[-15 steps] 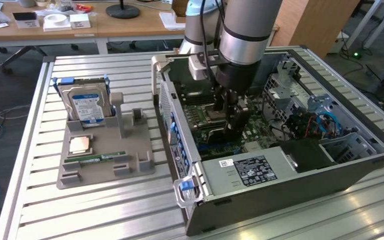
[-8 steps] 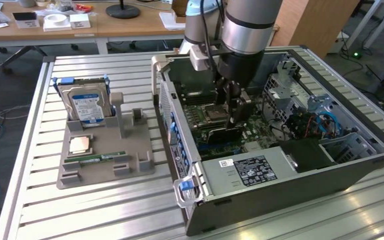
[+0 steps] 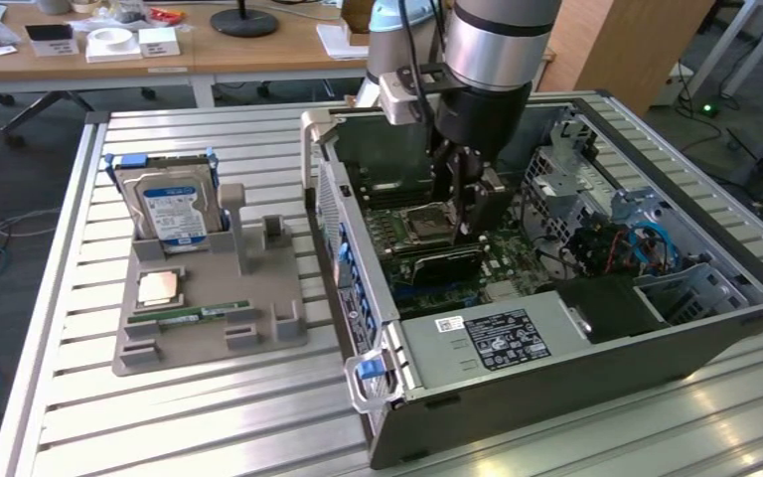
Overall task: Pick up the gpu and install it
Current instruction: 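Insert the gpu into the slot, then press down on the gpu until it lock into place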
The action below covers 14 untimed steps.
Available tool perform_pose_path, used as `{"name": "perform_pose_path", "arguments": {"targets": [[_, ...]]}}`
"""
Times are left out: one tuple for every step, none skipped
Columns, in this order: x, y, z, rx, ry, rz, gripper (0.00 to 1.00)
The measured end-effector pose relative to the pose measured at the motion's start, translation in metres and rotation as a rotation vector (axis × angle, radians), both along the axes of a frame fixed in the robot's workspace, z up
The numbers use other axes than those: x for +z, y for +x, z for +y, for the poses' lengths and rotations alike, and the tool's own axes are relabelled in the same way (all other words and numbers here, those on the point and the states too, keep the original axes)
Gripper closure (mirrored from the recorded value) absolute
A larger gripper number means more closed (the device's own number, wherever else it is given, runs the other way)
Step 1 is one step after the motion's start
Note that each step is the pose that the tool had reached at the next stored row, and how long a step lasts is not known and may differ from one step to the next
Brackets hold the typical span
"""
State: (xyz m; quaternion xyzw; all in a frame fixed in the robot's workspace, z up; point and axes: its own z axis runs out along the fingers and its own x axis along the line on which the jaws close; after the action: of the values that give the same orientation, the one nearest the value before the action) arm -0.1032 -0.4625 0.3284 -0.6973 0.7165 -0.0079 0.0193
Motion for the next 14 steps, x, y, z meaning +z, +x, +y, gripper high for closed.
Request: {"name": "perform_pose_path", "arguments": {"targets": [[0.0004,0.0000,0.0000,0.000,0.0002,-0.0001,0.25],[0.0003,0.0000,0.0000,0.000,0.0003,-0.0002,0.25],[0.0004,0.0000,0.0000,0.000,0.0003,-0.0002,0.25],[0.0004,0.0000,0.0000,0.000,0.0002,-0.0001,0.25],[0.0005,0.0000,0.0000,0.000,0.0000,0.0000,0.25],[0.0005,0.0000,0.0000,0.000,0.0001,0.0000,0.25],[0.0005,0.0000,0.0000,0.000,0.0000,0.0000,0.25],[0.0005,0.0000,0.0000,0.000,0.0001,0.0000,0.25],[0.0005,0.0000,0.0000,0.000,0.0001,-0.0001,0.25],[0.0005,0.0000,0.0000,0.000,0.0001,0.0000,0.25],[0.0005,0.0000,0.0000,0.000,0.0000,0.0000,0.25],[0.0005,0.0000,0.0000,0.000,0.0001,0.0000,0.25],[0.0005,0.0000,0.0000,0.000,0.0001,0.0000,0.25],[0.0005,0.0000,0.0000,0.000,0.0001,0.0000,0.25]]}}
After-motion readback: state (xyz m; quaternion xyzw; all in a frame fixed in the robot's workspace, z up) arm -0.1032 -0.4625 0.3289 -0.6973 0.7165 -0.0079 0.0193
